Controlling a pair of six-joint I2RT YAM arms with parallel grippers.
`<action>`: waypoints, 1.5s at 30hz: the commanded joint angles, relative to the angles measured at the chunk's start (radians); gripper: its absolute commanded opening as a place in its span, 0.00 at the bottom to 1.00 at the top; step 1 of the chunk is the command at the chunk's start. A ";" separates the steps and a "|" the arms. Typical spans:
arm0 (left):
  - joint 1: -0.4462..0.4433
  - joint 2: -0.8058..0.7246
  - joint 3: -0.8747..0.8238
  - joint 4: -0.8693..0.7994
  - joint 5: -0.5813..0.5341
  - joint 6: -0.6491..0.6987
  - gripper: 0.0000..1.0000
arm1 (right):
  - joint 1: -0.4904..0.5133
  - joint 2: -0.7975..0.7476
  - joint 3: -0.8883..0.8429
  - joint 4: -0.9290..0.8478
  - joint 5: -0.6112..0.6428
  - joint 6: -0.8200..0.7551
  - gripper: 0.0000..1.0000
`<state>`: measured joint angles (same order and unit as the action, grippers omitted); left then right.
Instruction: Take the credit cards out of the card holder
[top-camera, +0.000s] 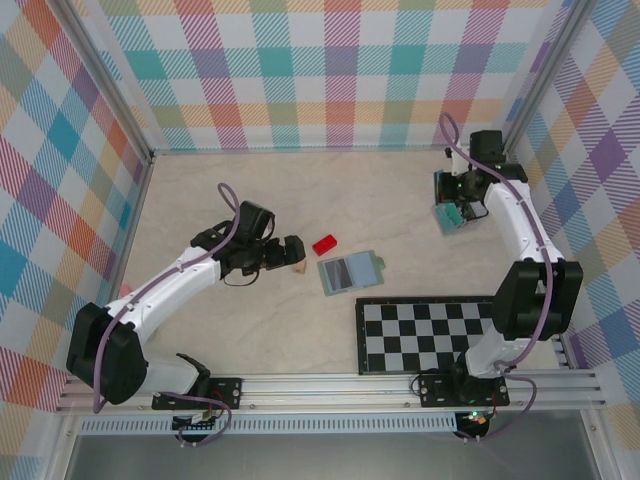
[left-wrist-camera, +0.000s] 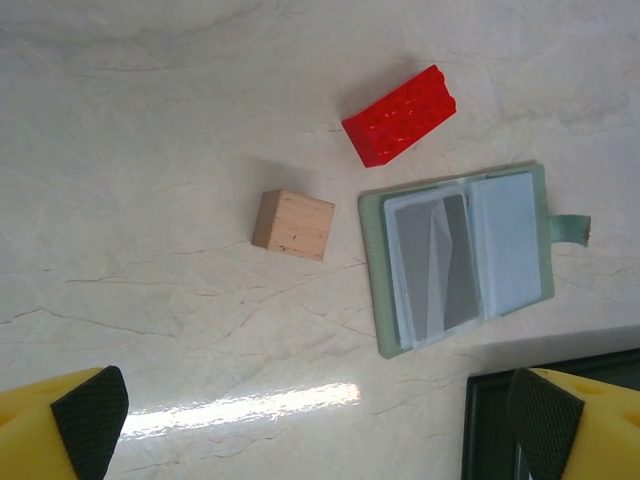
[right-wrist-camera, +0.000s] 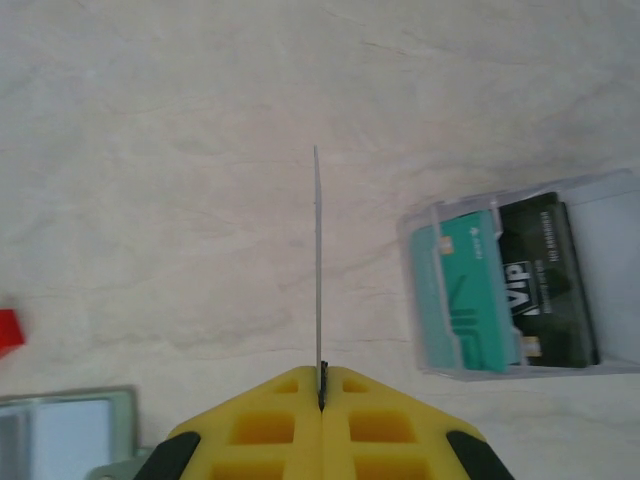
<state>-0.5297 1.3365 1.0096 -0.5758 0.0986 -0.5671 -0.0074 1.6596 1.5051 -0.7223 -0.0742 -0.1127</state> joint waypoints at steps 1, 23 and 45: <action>-0.004 -0.036 -0.015 -0.009 -0.021 0.016 1.00 | -0.037 0.061 0.047 -0.050 0.029 -0.141 0.00; -0.004 0.023 -0.013 -0.019 0.013 0.005 1.00 | -0.121 0.344 0.213 -0.127 0.059 -0.289 0.00; -0.004 0.054 0.003 -0.011 0.072 -0.005 1.00 | -0.120 0.387 0.262 -0.208 0.017 -0.255 0.22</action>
<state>-0.5297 1.3884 1.0042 -0.5766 0.1505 -0.5606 -0.1276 2.0480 1.7309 -0.9138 -0.0044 -0.3935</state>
